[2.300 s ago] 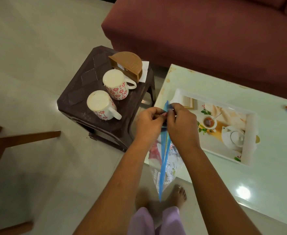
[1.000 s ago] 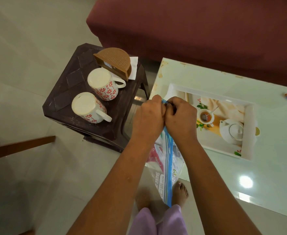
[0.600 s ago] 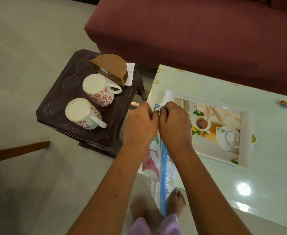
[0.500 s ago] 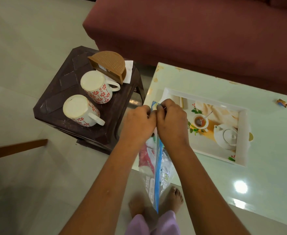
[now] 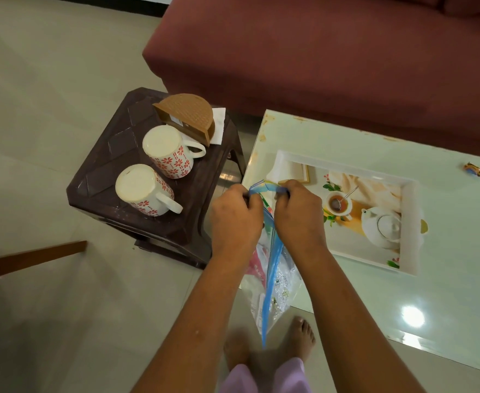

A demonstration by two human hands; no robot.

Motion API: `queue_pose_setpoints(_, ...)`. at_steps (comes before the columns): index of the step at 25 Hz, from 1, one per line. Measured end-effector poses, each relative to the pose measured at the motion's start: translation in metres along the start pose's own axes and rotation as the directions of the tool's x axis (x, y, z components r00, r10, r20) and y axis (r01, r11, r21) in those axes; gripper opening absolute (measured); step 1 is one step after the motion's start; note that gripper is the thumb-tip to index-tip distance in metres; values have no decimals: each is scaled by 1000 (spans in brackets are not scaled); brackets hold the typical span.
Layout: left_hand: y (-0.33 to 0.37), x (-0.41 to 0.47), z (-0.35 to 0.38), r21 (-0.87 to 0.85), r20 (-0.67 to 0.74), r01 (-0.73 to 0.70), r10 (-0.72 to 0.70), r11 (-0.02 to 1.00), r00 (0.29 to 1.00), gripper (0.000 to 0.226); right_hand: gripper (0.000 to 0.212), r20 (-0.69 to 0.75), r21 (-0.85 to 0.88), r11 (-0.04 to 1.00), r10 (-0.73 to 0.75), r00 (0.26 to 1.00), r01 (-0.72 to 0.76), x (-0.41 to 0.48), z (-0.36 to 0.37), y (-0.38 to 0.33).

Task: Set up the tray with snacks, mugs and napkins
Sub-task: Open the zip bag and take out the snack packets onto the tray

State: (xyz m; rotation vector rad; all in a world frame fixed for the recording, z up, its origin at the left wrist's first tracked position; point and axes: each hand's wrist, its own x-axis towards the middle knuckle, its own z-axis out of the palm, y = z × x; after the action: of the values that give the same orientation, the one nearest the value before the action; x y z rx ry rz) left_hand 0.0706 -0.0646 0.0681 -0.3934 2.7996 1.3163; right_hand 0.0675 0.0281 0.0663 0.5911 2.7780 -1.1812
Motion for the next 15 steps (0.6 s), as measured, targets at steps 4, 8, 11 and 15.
queue_pose_setpoints(4, -3, -4, 4, -105, -63, 79, -86, 991, 994, 23, 19, 252, 103, 990, 71, 965, -100, -16, 2, 8)
queue_pose_setpoints(8, -4, -11, 6, -204, 102, 191, -173, 960, 980, 28, 22, 237, 64, 997, 22, 971, -38, -15, 0, 9)
queue_pose_setpoints(11, -2, -16, 6, -146, 280, 258, -210, 955, 937, 33, 23, 142, 76, 997, -5, 990, -6, -9, -2, 8)
queue_pose_setpoints(15, 4, -7, -2, -166, 186, 189, -157, 968, 970, 30, 23, 110, 155, 985, 58, 992, -74, -11, -3, 8)
